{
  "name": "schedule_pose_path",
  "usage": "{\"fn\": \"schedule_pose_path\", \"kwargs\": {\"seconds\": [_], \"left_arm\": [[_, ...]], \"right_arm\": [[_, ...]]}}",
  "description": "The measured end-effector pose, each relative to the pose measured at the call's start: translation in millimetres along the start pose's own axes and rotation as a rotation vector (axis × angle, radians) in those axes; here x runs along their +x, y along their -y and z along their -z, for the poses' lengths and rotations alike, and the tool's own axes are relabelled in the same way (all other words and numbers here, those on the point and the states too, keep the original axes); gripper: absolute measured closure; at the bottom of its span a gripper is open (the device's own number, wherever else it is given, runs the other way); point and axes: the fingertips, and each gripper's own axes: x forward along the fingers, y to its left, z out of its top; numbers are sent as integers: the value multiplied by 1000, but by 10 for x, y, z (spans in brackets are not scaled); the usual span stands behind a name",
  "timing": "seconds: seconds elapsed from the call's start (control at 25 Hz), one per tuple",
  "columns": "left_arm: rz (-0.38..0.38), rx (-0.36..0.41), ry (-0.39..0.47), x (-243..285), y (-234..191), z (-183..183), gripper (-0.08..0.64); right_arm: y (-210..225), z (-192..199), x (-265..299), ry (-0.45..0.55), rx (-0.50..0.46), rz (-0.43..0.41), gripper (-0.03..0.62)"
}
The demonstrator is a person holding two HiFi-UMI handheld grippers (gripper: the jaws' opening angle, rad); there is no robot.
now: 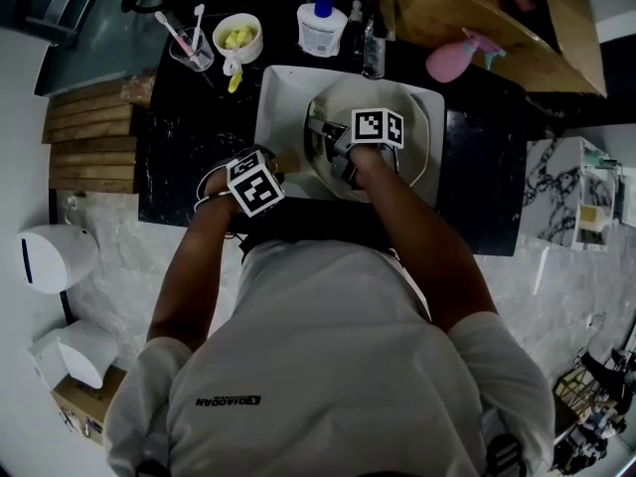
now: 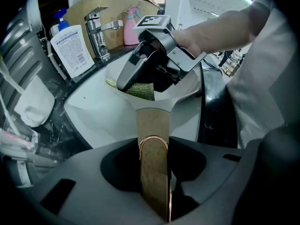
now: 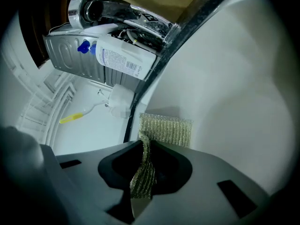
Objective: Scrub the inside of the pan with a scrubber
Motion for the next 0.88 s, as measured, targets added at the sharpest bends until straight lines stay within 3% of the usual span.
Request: {"fn": "schedule_pose_path", "kwargs": {"seconds": [0.56,0.88], "left_arm": [[-21,14,-13,16,-6,17,411],[-22,17,-19,26,-1,21,413]], "right_arm": [[-31,505,-113,-255,-39,-29,522],[-38,713,-226,-352,-32,-58,520]]}}
